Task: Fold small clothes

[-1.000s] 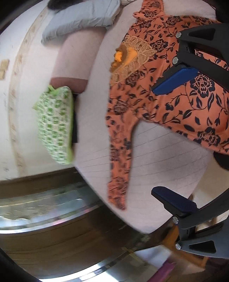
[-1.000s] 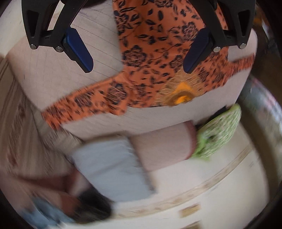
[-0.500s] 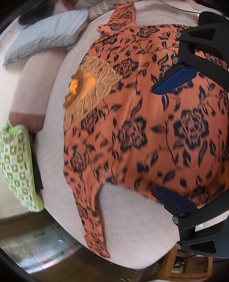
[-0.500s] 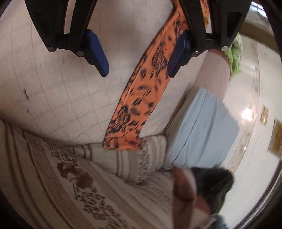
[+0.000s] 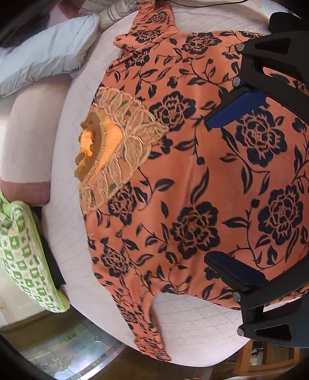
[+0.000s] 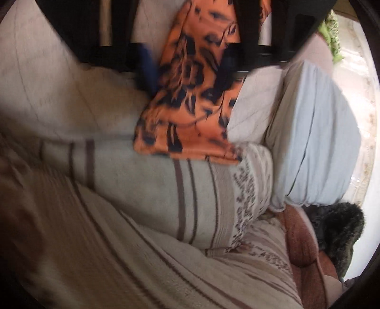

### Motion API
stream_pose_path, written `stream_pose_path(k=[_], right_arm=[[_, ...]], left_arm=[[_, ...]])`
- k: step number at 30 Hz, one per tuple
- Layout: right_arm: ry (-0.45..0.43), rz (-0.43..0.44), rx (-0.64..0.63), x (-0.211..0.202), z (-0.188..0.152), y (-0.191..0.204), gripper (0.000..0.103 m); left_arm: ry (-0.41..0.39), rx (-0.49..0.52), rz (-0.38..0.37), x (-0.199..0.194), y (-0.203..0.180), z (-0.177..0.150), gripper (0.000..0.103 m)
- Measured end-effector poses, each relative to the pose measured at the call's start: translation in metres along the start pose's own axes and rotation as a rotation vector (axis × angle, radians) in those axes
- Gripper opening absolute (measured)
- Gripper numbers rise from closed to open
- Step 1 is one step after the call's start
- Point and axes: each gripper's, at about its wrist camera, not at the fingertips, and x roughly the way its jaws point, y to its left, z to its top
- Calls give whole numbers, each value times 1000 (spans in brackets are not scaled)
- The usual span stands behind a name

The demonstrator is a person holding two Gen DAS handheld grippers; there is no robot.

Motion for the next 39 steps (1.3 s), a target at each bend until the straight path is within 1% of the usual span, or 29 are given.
stream_pose_path(k=[1, 3, 5, 7, 10, 14, 16, 18, 20, 22, 24, 26, 27, 28, 29, 30, 31, 32, 33, 34, 35, 37, 38, 39], right_arm=[[14, -3, 10, 5, 3, -1, 5], [12, 29, 45, 4, 2, -3, 5], [2, 107, 52, -5, -4, 1, 4], [8, 181, 21, -16, -15, 17, 4], [47, 325, -16, -39, -39, 51, 5], [139, 514, -62, -68, -89, 115, 5], [200, 592, -82, -76, -121, 152, 5], [276, 664, -100, -80, -161, 189, 5], [348, 714, -115, -79, -203, 223, 5], [432, 754, -132, -75, -254, 260, 5], [497, 769, -156, -67, -302, 289, 5], [566, 774, -179, -63, -357, 314, 5], [609, 770, -191, -58, -387, 328, 5], [636, 760, -207, -56, -410, 337, 5], [660, 741, -234, -56, -442, 343, 5], [686, 716, -268, -52, -469, 353, 9], [717, 685, -300, -47, -495, 361, 9], [759, 647, -330, -44, -524, 364, 13], [802, 610, -353, -40, -546, 366, 21], [855, 570, -380, -35, -569, 367, 49], [897, 559, -388, -39, -586, 359, 77], [957, 570, -402, -39, -604, 356, 78], [966, 578, -437, -42, -607, 355, 78], [955, 584, -482, -46, -606, 353, 78]], left_arm=[[-8, -1, -3, -2, 0, 1, 103], [-21, 1, 1, -5, 2, 3, 103], [-33, -3, 11, -8, 8, 5, 103], [-35, -20, 10, -9, 16, 6, 103], [-43, -55, -7, -14, 32, 4, 103], [-73, -88, -23, -24, 58, -6, 103], [-76, -105, -26, -26, 73, -12, 103], [-79, -137, -29, -29, 93, -17, 103], [-86, -169, -28, -32, 112, -22, 103], [-101, -202, -19, -37, 136, -28, 103], [-119, -236, 5, -42, 162, -33, 103], [-132, -268, 29, -45, 184, -38, 103], [-133, -289, 38, -46, 197, -41, 103], [-132, -305, 44, -46, 207, -44, 103], [-129, -324, 49, -47, 217, -48, 103], [-125, -346, 56, -46, 228, -52, 103], [-121, -363, 62, -45, 237, -55, 103], [-116, -376, 66, -45, 243, -58, 103], [-111, -393, 71, -43, 249, -60, 103], [-107, -408, 75, -42, 254, -63, 103], [-106, -422, 75, -41, 258, -64, 103], [-111, -434, 75, -39, 262, -64, 103], [-112, -435, 75, -39, 261, -64, 103], [-114, -429, 68, -39, 258, -61, 103]])
